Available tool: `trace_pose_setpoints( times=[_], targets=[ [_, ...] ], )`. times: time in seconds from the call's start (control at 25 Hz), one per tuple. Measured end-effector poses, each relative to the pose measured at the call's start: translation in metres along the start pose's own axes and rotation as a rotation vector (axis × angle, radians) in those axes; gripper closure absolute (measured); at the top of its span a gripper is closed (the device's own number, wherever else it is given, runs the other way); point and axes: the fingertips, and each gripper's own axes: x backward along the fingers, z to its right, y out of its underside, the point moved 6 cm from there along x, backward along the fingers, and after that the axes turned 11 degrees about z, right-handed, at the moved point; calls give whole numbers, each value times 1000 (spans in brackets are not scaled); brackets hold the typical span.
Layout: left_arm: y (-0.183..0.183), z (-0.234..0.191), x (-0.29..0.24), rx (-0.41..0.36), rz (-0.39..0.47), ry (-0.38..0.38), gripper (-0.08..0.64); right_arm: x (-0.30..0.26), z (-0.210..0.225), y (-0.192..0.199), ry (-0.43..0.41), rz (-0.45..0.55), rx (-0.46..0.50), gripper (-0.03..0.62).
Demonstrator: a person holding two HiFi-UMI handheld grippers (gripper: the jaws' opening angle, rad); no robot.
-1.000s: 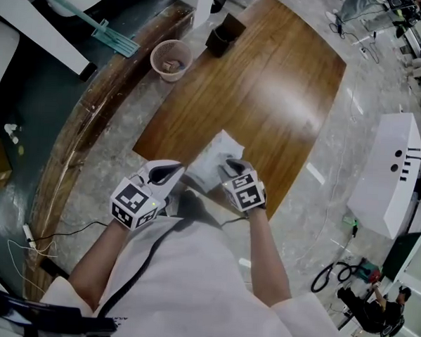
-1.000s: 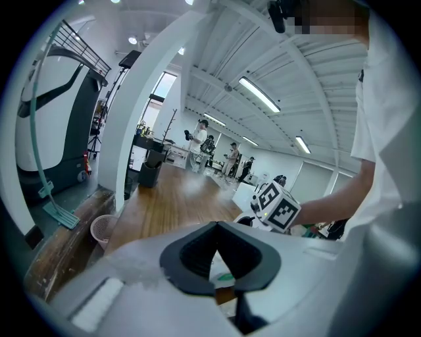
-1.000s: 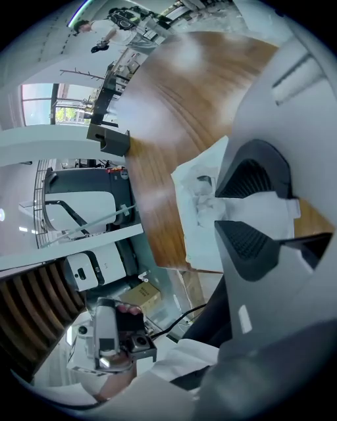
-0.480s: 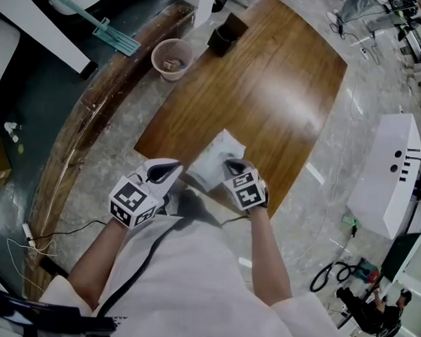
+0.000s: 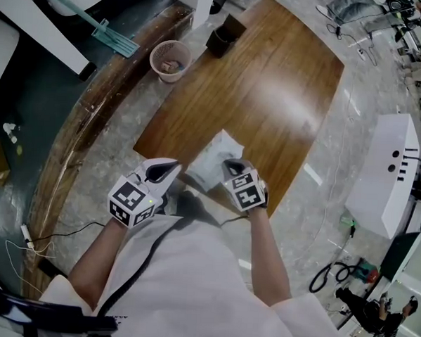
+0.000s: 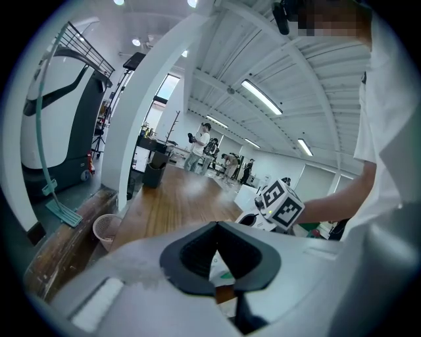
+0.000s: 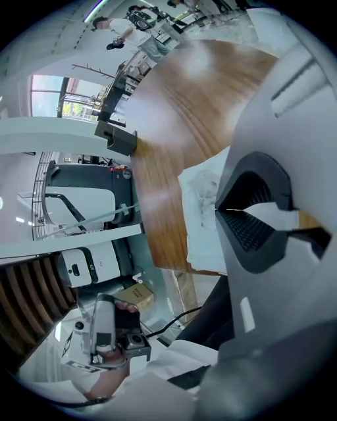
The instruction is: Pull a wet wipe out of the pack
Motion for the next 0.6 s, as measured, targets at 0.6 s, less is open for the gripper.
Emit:
trace_pose_setpoints(
  times=[0.6],
  targets=[
    [-3,1,8,-17,16,-1,554,13,-5,-17,29,50,13,581]
  ],
)
